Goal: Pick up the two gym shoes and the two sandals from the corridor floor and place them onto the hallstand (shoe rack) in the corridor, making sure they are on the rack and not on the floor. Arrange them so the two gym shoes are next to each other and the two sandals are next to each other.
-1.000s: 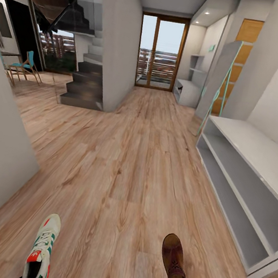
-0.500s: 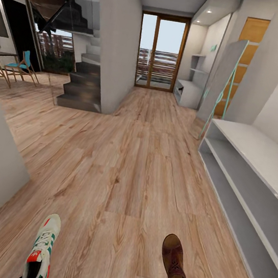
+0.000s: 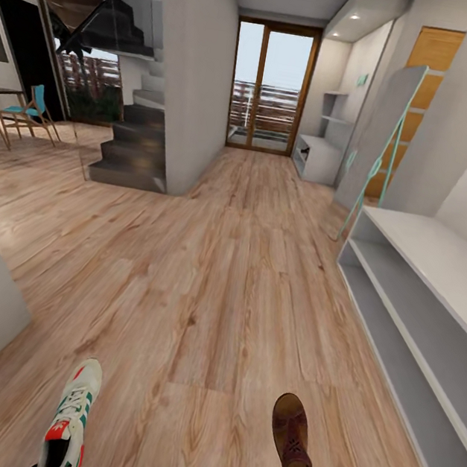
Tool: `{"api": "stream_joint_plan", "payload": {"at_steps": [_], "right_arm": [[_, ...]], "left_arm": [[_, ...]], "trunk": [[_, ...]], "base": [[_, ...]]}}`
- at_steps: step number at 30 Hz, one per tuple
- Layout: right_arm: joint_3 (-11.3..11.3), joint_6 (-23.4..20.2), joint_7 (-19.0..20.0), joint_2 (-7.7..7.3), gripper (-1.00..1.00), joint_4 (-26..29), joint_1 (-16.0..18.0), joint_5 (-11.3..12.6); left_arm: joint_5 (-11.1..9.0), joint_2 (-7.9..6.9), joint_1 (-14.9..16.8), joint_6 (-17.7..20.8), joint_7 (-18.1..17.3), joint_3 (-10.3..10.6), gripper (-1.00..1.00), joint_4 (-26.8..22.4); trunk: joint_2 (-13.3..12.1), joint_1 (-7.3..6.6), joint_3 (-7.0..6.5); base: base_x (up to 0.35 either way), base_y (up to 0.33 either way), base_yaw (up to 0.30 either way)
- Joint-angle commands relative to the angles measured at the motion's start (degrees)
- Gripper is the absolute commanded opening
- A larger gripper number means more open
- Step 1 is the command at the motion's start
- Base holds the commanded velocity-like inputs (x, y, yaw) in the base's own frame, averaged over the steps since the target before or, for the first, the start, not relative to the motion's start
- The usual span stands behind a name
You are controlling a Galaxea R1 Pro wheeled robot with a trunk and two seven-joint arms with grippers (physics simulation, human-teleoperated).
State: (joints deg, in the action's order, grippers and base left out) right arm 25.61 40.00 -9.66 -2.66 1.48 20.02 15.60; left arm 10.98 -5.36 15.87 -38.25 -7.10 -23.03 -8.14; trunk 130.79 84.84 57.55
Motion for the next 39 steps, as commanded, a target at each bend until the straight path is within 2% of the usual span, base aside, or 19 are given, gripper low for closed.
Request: {"api": "stream_joint_plan", "payload": {"at_steps": [1,39], "right_arm": [[0.50,0.08,-0.10,-0.03,-1.00,0.02,0.02,0.49],[0.50,0.08,-0.10,0.01,-1.00,0.02,0.02,0.49]], "left_arm": [[0.36,0.00,0.04,-0.16,-0.28,-0.53,-1.00,0.04],[0.36,0.00,0.04,-0.16,-0.28,-0.53,-1.00,0.05]], "trunk": [[0.02,0.02,0.05],[0.02,0.02,0.05]], "base": [[0.337,0.000,0.000],[0.337,0.000,0.000]]}}
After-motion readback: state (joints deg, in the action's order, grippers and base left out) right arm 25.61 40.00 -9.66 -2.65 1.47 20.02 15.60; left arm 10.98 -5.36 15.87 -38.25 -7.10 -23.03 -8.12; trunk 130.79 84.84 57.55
